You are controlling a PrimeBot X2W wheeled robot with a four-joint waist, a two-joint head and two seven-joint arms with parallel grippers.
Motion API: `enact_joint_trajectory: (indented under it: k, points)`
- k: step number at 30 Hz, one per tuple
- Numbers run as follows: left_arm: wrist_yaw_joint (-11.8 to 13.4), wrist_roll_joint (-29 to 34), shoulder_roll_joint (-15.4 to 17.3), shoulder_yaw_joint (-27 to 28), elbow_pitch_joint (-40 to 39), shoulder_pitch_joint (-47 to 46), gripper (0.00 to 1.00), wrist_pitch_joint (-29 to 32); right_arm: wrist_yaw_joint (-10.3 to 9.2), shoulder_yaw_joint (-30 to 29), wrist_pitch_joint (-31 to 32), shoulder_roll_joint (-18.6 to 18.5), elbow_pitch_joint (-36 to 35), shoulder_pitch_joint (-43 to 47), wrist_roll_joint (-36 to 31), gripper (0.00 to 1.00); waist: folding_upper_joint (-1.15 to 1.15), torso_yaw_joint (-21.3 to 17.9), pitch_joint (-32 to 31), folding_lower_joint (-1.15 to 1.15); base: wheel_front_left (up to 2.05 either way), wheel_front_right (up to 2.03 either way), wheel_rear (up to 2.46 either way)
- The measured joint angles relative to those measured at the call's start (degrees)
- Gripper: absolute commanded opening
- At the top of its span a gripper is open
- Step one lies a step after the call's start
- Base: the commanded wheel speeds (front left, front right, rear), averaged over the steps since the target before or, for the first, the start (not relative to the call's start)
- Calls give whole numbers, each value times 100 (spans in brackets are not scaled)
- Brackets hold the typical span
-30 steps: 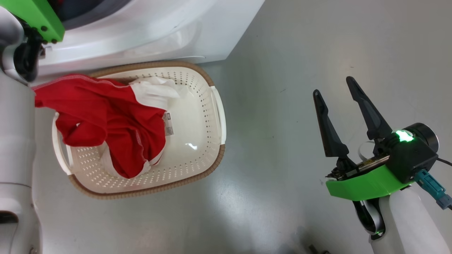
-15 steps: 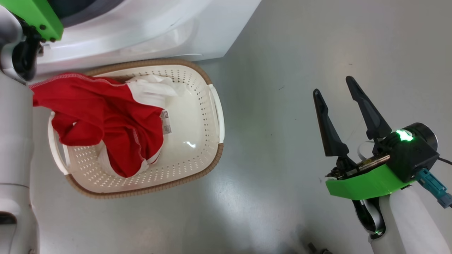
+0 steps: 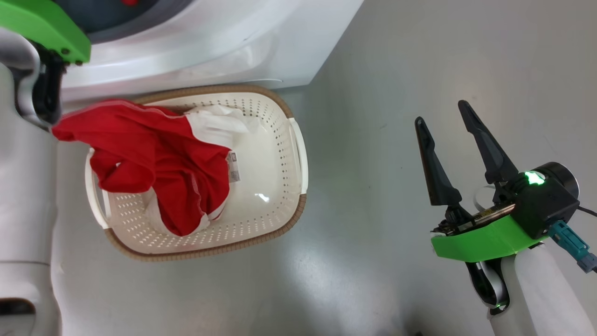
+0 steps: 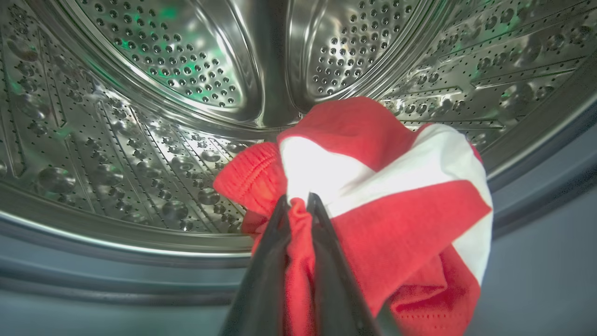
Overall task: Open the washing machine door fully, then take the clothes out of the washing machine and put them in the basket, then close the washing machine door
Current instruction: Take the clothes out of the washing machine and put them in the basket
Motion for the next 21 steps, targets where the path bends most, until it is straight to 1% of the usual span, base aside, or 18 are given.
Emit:
enact_joint_trajectory:
  k: [6, 11, 15, 21]
  points:
    - [-8, -54, -53, -24, -232, 385, 0, -441, 0, -13, 0, -1, 30, 9, -43, 100, 0, 72, -174, 0, 0, 0, 0]
    - [-8, -49, -66, -56, -580, 772, 0, -816, 0, -57, 0, -2, 38, 52, -44, 100, 0, 126, -348, 0, 0, 0, 0]
    - [2, -48, -99, -58, -876, 1057, 0, -945, 0, -86, 0, -4, 55, 74, -45, 100, 0, 166, -464, 0, 0, 0, 0]
    - [24, 14, -165, -69, -1437, 1793, 0, -1006, 0, -125, 0, -5, 79, 219, -45, 100, 0, 250, -736, 0, 0, 0, 0]
